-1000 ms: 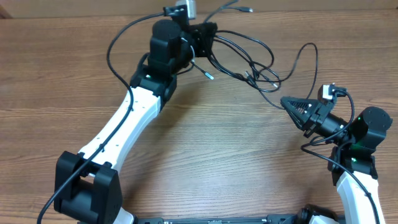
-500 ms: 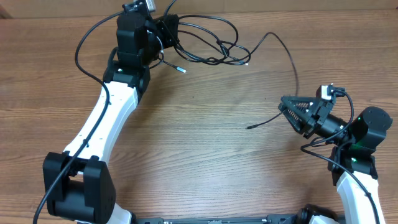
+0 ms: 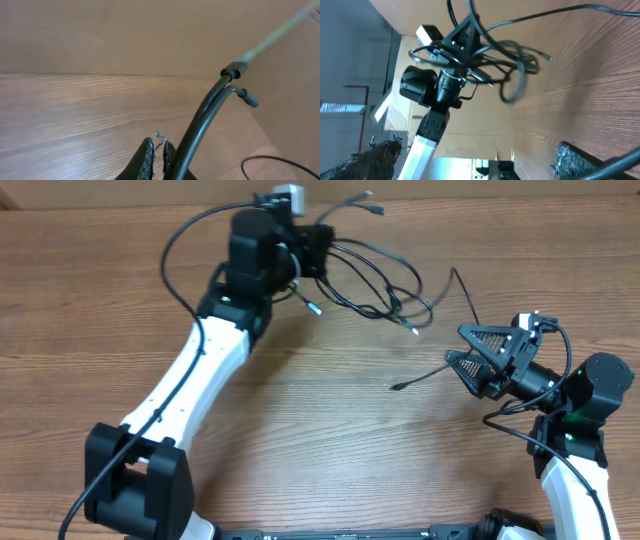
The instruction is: Untangle cables
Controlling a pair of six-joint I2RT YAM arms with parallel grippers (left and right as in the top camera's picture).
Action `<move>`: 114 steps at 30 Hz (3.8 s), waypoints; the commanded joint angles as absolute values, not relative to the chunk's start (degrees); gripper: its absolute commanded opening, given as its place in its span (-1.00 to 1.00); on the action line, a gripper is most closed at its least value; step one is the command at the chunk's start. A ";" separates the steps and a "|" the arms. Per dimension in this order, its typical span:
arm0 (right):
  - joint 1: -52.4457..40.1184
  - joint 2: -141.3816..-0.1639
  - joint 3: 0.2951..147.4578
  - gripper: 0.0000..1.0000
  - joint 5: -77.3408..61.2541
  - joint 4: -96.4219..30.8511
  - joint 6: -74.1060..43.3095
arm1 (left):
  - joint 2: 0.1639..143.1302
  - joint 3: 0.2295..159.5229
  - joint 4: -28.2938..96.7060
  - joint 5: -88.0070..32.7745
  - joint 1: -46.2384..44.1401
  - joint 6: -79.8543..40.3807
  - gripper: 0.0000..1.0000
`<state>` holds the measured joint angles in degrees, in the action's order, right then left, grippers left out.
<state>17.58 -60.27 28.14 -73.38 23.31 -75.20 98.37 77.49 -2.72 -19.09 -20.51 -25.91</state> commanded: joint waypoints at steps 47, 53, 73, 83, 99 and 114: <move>7.31 -59.86 28.91 1.00 -68.07 38.17 -74.08 | 96.51 77.87 -1.61 -16.56 -26.74 -23.94 -0.92; 7.57 -59.86 28.91 1.00 -64.93 38.15 -69.97 | 96.51 77.87 -0.12 -18.98 -27.97 -23.64 -0.91; 7.51 -59.86 28.91 1.00 -62.59 37.95 -68.71 | 96.51 77.87 -2.15 -24.25 -27.94 -17.89 -0.91; 4.99 -59.86 28.91 1.00 -63.02 37.69 -68.95 | 96.75 77.87 -5.04 -18.52 -30.24 -20.25 -0.92; -2.24 -59.88 28.91 0.99 -62.11 32.45 -64.79 | 96.73 77.87 -6.74 -15.51 -32.60 -36.18 -0.91; -0.95 -59.86 28.91 0.99 -60.99 29.85 -62.48 | 96.62 77.87 -15.75 -39.16 -23.03 -48.80 -0.92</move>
